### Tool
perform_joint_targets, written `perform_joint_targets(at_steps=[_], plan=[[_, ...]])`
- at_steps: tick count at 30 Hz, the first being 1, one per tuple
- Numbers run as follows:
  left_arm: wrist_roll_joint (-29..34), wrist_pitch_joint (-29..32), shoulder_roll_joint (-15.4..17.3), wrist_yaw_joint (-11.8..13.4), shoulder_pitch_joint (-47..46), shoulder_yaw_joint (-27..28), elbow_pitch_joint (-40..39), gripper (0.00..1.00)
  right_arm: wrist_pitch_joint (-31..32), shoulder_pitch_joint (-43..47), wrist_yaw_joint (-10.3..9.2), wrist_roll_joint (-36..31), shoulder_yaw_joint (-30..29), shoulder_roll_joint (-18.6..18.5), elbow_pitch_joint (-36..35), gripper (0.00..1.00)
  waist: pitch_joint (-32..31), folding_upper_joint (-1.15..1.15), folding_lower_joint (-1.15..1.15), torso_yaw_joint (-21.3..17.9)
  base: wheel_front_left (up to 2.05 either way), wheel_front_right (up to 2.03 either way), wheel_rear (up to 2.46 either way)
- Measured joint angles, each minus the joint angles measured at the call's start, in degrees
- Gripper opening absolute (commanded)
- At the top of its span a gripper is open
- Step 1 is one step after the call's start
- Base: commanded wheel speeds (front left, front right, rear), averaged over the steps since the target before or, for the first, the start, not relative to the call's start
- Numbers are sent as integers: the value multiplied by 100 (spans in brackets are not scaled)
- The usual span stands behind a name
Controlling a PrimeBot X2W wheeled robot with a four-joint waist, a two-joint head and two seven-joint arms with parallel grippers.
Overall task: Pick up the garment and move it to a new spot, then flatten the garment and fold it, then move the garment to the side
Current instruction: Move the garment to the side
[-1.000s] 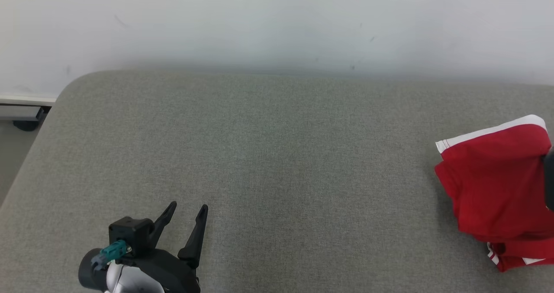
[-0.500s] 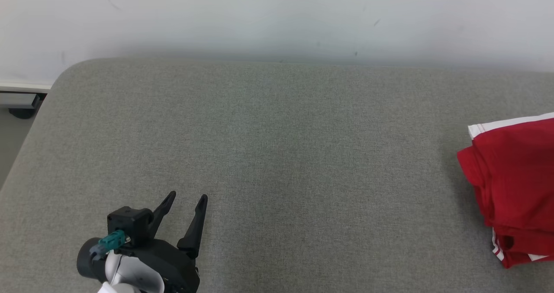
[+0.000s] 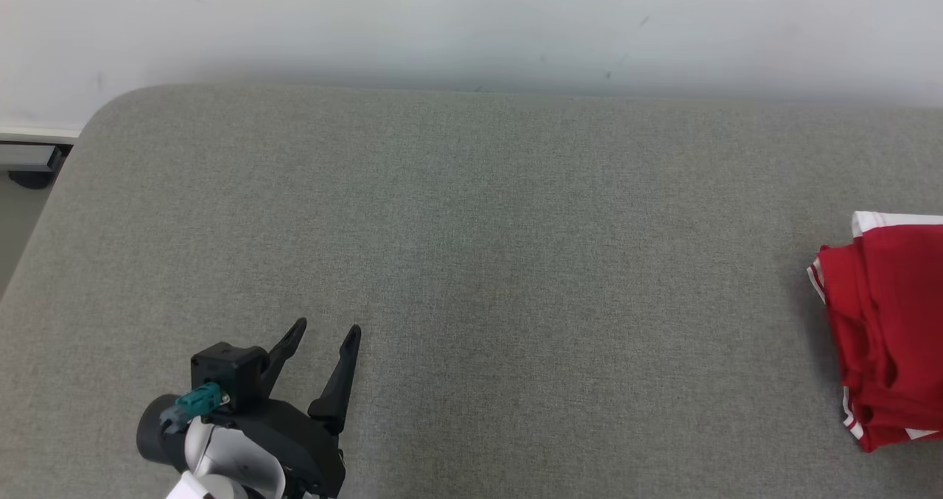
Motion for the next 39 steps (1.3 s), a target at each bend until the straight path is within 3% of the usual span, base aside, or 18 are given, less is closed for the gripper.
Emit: perform_joint_targets(at_steps=[11,12,14,19,28,34,39], plan=[[18,35,-10,-10,-8,-81,3,100,-650,-141,216,-555,376,-211,577,0,97,0,0,54,0,0,0],[18,49,-7,-33,-10,-82,5,100,-787,-201,238,-579,392,-211,638,13,105,0,0,57,0,0,0],[18,56,-8,-48,-29,-93,7,100,-1010,-319,243,-632,401,-202,747,100,120,0,0,64,0,0,0],[24,76,-9,-49,-128,-105,5,100,-1481,-525,236,-737,442,-140,1046,100,156,0,0,89,0,0,0],[25,70,-12,-48,-130,-94,18,100,-2062,-738,109,-659,414,313,1513,100,184,0,0,135,0,0,0],[23,-145,-37,8,-230,120,42,100,-2736,-856,-325,-234,94,1134,1401,100,71,0,-1,127,0,0,0],[97,-282,91,14,-217,193,134,100,-3348,-671,-403,168,-59,1847,1187,100,-97,0,-1,72,0,0,0]])
